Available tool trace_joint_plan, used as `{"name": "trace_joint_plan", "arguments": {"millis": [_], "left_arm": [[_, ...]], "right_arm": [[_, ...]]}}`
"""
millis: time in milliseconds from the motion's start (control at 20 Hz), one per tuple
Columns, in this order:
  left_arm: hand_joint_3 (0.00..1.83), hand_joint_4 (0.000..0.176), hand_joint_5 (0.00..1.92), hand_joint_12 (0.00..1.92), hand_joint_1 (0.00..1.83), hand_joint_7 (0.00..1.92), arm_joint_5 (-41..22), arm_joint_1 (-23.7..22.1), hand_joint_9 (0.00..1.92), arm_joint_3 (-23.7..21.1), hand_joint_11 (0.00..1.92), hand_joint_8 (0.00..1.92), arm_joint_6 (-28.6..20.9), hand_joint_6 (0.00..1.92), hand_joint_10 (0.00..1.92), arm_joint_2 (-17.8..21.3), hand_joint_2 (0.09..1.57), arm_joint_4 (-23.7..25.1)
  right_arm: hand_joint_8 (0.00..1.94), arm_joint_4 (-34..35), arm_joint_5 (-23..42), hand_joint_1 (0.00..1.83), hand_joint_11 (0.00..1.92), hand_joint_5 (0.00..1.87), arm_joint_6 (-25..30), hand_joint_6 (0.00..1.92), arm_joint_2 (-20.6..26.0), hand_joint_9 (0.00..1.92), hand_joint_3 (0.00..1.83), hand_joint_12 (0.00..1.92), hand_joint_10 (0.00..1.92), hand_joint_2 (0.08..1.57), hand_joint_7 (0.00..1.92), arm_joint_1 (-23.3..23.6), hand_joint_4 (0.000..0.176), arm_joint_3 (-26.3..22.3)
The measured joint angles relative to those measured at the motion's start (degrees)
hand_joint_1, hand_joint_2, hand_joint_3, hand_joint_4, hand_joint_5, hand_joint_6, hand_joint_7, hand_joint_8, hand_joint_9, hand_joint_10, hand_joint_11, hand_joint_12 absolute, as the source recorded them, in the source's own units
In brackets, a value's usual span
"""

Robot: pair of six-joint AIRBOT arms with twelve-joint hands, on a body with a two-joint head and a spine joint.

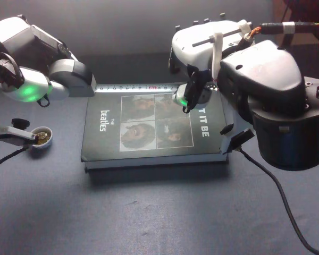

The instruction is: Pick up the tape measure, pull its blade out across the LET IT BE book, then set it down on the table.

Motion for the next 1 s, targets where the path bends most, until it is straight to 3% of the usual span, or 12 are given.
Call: {"name": "trace_joint_plan", "arguments": {"millis": [850,900,950,1000], "left_arm": [[0.0,0.0,1.13,0.97,1.39,1.09,-0.42,0.0,0.9,-0.09,0.87,0.84,0.0,0.56,1.23,0.0,1.07,-0.31],[0.0,0.0,1.12,0.97,1.39,1.09,-0.5,0.0,0.9,-0.09,0.86,0.84,0.0,0.56,1.23,0.0,1.08,-0.33],[0.0,0.0,1.1,0.95,1.39,1.08,-0.66,0.0,0.9,-0.09,0.88,0.86,0.0,0.57,1.24,0.0,1.08,-0.33],[0.0,0.0,1.1,0.94,1.39,1.08,-0.74,0.0,0.9,-0.09,0.88,0.86,0.0,0.58,1.24,0.0,1.08,-0.33]], "right_arm": [[0.01,0.02,-0.24,1.04,0.27,0.75,0.0,0.0,0.13,0.74,0.0,1.12,0.01,1.1,0.81,0.09,0.0,0.22],[0.03,0.04,-0.26,1.04,0.39,0.84,-0.04,0.02,0.13,0.85,0.0,1.15,0.05,1.1,0.92,0.15,0.0,0.22],[0.03,0.0,-0.35,1.07,0.53,0.85,0.0,1.12,0.2,0.97,0.01,1.22,0.07,1.17,1.06,0.22,0.0,0.22],[0.76,-0.02,-0.35,1.18,0.61,0.81,-0.02,1.19,0.22,1.03,0.0,1.25,0.09,1.15,1.04,0.39,0.0,0.22]]}}
